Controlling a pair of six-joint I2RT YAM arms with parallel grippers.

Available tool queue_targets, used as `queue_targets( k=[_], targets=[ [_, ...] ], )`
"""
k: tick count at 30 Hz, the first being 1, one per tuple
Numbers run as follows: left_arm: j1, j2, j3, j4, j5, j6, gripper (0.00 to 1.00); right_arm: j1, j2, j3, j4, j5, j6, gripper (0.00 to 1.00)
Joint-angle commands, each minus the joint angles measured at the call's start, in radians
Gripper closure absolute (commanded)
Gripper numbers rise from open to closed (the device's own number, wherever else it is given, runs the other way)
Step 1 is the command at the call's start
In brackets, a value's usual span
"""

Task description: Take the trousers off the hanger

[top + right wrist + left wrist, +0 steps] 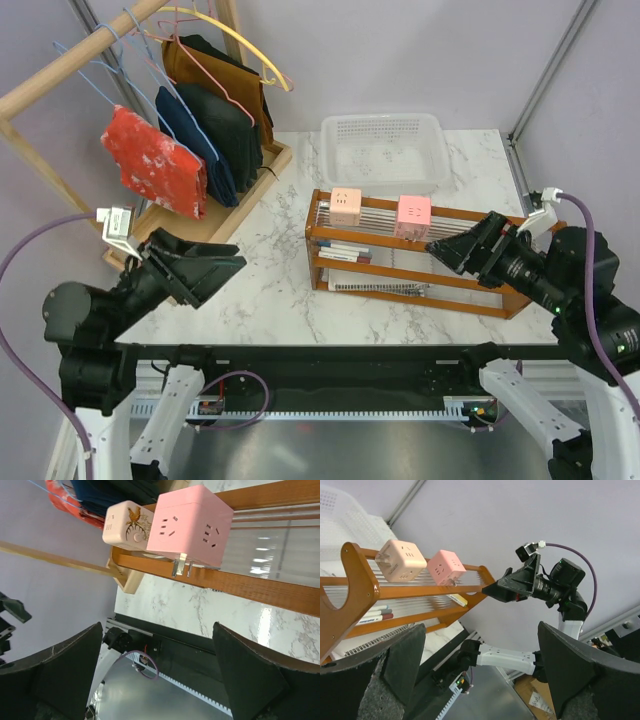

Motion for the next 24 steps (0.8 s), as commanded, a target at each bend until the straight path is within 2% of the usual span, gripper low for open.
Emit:
queue_targets(
  k=[1, 2, 4, 7, 9, 12, 13, 15, 16, 17, 20, 24],
  targets=[
    [0.000, 0.121, 0.199, -0.257, 0.008, 0.142, 0.00, 0.002, 0.116, 0.141, -0.199, 0.057, -0.063, 0.02],
    [0.000, 0.155, 0.266, -0.311, 0.021, 0.156, 0.00, 0.002, 0.132, 0.202, -0.209, 0.060, -0.074, 0.02],
    [0.000, 0.209, 0.302, -0.346, -0.017, 0.099, 0.00, 0.002, 0.165, 0.259, -0.213, 0.052, -0.066, 0.02],
    [0.000, 0.212, 0.279, -0.224, -0.022, 0.015, 0.00, 0.002, 0.185, 0.370, -0.187, 0.026, -0.043, 0.02],
    [0.000, 0.236, 0.302, -0.220, -0.047, 0.039, 0.00, 0.002, 0.179, 0.416, -0.162, -0.002, -0.048, 0.02],
    [0.000, 0.363, 0.464, -0.439, -0.178, 0.152, 0.01, 0.003, 0.190, 0.433, -0.122, -0.011, -0.049, 0.02],
    [0.000, 0.437, 0.513, -0.478, -0.214, 0.191, 0.02, 0.005, 0.199, 0.442, -0.113, -0.035, -0.057, 0.02],
    [0.000, 0.489, 0.650, -0.536, -0.289, 0.270, 0.05, 0.005, 0.230, 0.454, -0.111, -0.087, -0.074, 0.02],
    [0.000, 0.520, 0.704, -0.620, -0.411, 0.287, 0.05, 0.005, 0.238, 0.464, -0.116, -0.100, -0.090, 0.02],
    [0.000, 0.576, 0.801, -0.651, -0.460, 0.303, 0.05, 0.005, 0.244, 0.468, -0.116, -0.114, -0.101, 0.02],
    [0.000, 0.679, 0.935, -0.690, -0.612, 0.378, 0.09, 0.005, 0.276, 0.479, -0.127, -0.163, -0.130, 0.02],
    [0.000, 0.736, 0.962, -0.623, -0.798, 0.484, 0.09, 0.005, 0.349, 0.556, -0.176, -0.197, -0.189, 0.02]
  ],
)
